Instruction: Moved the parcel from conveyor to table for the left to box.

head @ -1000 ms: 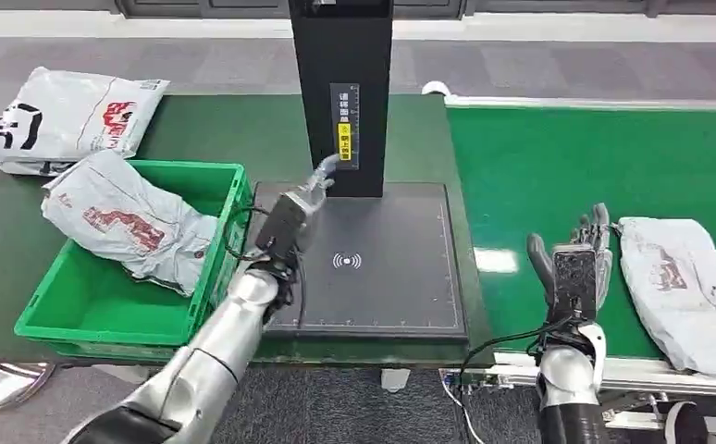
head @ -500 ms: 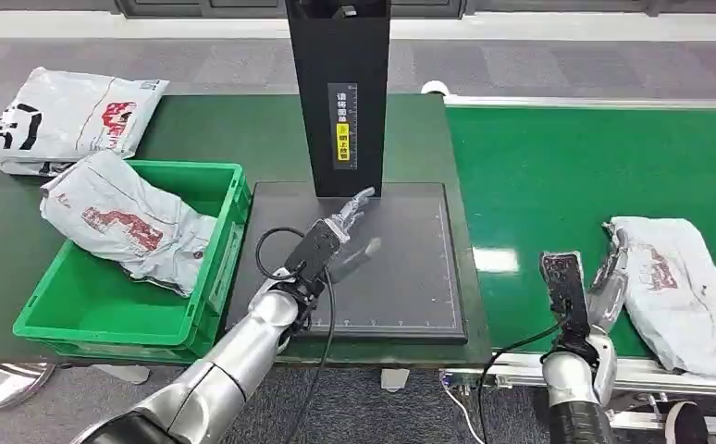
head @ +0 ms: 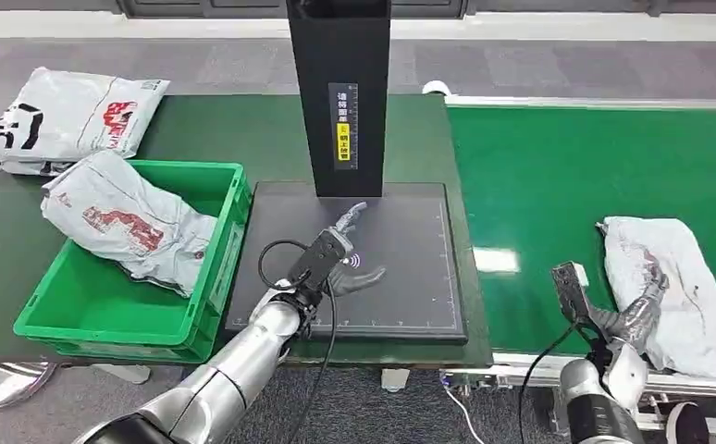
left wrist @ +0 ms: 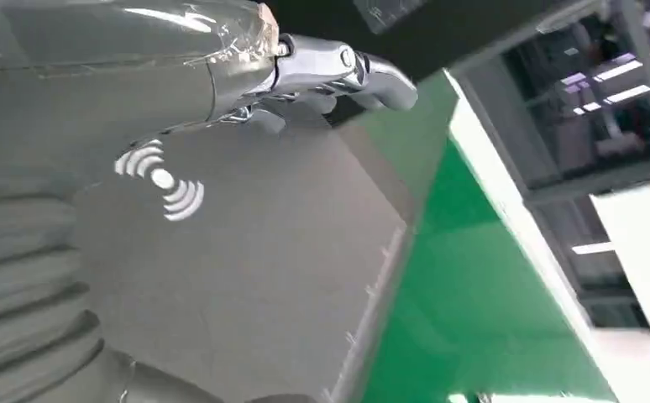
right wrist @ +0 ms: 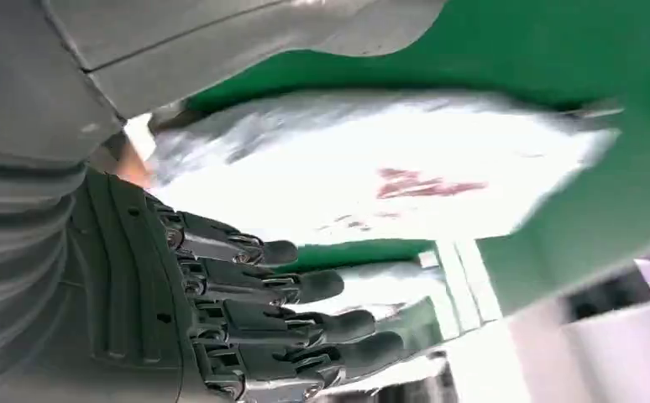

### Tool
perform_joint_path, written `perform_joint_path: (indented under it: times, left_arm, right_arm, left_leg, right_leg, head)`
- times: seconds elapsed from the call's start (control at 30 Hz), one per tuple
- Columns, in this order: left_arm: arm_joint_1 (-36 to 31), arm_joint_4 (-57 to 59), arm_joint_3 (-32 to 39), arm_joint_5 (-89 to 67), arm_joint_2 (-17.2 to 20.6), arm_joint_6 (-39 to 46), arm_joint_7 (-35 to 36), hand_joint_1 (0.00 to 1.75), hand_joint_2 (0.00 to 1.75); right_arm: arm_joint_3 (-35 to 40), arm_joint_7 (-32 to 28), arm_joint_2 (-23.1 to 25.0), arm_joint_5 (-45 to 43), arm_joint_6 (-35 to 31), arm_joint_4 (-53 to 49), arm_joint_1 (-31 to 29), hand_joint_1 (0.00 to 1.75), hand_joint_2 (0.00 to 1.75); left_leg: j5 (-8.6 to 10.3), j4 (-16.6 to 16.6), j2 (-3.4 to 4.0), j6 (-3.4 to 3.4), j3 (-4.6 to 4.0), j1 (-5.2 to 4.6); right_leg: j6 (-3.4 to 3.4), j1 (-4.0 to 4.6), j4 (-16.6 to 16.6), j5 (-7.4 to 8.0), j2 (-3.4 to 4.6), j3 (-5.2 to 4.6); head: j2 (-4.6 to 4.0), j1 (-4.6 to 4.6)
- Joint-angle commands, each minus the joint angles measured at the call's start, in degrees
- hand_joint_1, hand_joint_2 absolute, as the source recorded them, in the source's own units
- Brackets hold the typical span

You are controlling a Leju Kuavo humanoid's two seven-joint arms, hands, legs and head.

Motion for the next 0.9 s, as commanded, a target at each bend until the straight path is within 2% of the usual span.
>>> perform_joint_path:
  times: [0.03, 0.23, 0.37, 0.43, 0.7, 0.73, 0.77, 0.83, 0.9]
  left_arm:
    - [-1.85, 4.45, -2.32, 2.07, 1.36, -0.94, 2.46, 0.00, 1.75]
    - [-2.17, 4.51, -2.25, 2.82, 1.63, -1.71, 3.27, 0.00, 1.75]
    - [-2.83, 5.00, -2.41, 2.89, 1.73, -2.34, 3.40, 0.00, 1.75]
    - [-3.07, 5.25, -2.49, 2.91, 1.73, -2.58, 3.41, 0.00, 1.75]
    - [-3.11, 5.26, -2.49, 2.91, 1.74, -2.59, 3.42, 0.00, 1.75]
    - [-3.99, 6.02, -2.70, 2.84, 1.64, -3.05, 3.75, 0.00, 1.75]
    - [-4.33, 6.21, -2.71, 2.84, 1.58, -3.18, 3.81, 0.00, 1.75]
    - [-4.85, 6.62, -2.73, 2.84, 1.47, -3.45, 3.98, 0.00, 1.75]
    - [-4.82, 6.68, -2.46, 2.92, 1.69, -3.67, 4.14, 0.00, 1.75]
  right_arm:
    - [-4.01, 13.34, -5.71, 10.41, 2.21, 21.18, -8.34, 0.00, 1.75]
    - [-2.94, 23.24, -7.19, 15.07, 9.47, 23.98, -10.66, 0.00, 1.75]
    - [-6.08, 22.08, -7.56, 12.43, 13.26, 24.16, -11.08, 0.00, 1.75]
    - [-6.08, 23.53, -7.90, 13.13, 15.38, 24.77, -11.51, 0.00, 1.75]
    - [-6.09, 23.53, -7.90, 13.15, 15.49, 24.75, -11.62, 0.00, 1.75]
    - [-8.79, 23.67, -7.80, 10.81, 23.95, 25.96, -12.43, 0.00, 1.75]
    - [-9.36, 23.12, -7.73, 10.39, 23.75, 25.41, -12.19, 1.75, 1.75]
    - [-10.80, 21.38, -7.72, 9.29, 25.03, 25.54, -12.07, 1.75, 1.75]
    - [-11.85, 20.10, -7.63, 9.92, 23.38, 25.00, -11.84, 1.75, 1.75]
  left_leg:
    - [-0.04, -0.03, 0.07, 0.01, 0.12, 0.04]
    - [-0.01, -0.04, 0.08, 0.00, 0.09, 0.00]
    - [-0.04, -0.04, 0.09, 0.00, 0.12, 0.03]
    - [-0.03, -0.01, 0.05, 0.01, 0.07, -0.01]
    - [-0.03, 0.00, 0.09, 0.00, 0.05, 0.01]
    - [-0.01, -0.01, 0.05, 0.01, 0.03, -0.02]
    - [-0.03, 0.00, 0.08, 0.00, 0.07, 0.04]
    - [-0.02, 0.00, 0.04, -0.01, 0.05, 0.02]
    - [-0.01, 0.00, 0.02, 0.00, 0.04, 0.02]
  right_leg:
    - [-0.02, 0.05, -0.09, 0.01, 0.05, 0.15]
    - [-0.04, 0.01, -0.07, 0.02, 0.07, 0.09]
    - [-0.05, 0.04, -0.08, 0.00, 0.07, 0.12]
    - [-0.02, -0.01, -0.03, -0.01, 0.03, 0.07]
    - [-0.03, 0.02, -0.03, 0.00, 0.08, 0.05]
    - [-0.02, -0.01, 0.00, 0.00, 0.05, 0.02]
    - [-0.04, 0.05, -0.05, 0.01, 0.06, 0.08]
    - [-0.04, 0.03, -0.04, 0.00, 0.02, 0.07]
    - [-0.03, 0.03, -0.02, 0.00, 0.01, 0.06]
  head:
    - [0.00, 0.00]
    - [0.00, 0.00]
    - [0.00, 0.00]
    - [0.00, 0.00]
    - [0.00, 0.00]
    - [0.00, 0.00]
    - [0.00, 0.00]
    - [0.00, 0.00]
    - [0.00, 0.00]
